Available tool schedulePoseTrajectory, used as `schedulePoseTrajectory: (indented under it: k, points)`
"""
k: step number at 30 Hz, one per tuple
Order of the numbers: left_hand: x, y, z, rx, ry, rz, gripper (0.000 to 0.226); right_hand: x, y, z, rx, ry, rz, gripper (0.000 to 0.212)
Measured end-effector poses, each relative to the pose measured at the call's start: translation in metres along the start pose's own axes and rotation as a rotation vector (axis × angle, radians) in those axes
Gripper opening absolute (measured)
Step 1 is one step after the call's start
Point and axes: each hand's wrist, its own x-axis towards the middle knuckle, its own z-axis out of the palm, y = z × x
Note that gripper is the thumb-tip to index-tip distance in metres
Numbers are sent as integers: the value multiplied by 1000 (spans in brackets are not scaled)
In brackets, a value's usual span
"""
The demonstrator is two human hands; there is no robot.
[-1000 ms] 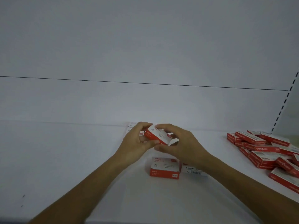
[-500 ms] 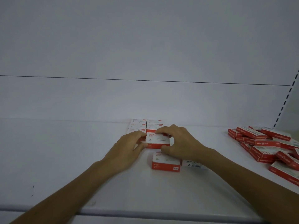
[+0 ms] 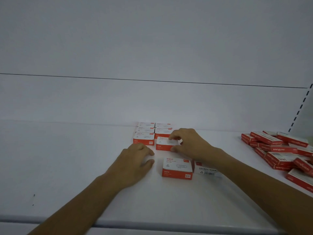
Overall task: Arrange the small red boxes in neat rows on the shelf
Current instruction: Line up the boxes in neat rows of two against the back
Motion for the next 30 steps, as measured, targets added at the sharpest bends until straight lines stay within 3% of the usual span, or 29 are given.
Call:
schedulePoseTrajectory:
  k: [6, 15, 18, 21, 25, 28, 30]
  points:
    - [1, -2, 1, 7, 7, 17, 34, 13, -1, 12, -105, 73, 34, 39]
    - [-2, 2, -1, -69, -19, -40, 42, 19, -7, 10, -264, 47, 9, 43]
    - [-4, 3, 0, -110, -26, -22, 40, 7, -5, 3, -175, 40, 9, 45]
    - [-8, 8, -2, -208, -19, 12, 46, -16, -2, -9, -63, 64, -69, 34]
    - [-8, 23, -2, -325, -59, 37, 67, -53, -5, -21, 163, -113, -16, 47]
    - [-8, 25, 3, -220, -77, 83, 61, -68, -5, -22, 108, -193, -23, 68]
    - [-7, 22, 4, -186, -53, 108, 52, -71, 0, -17, 37, -148, -90, 64]
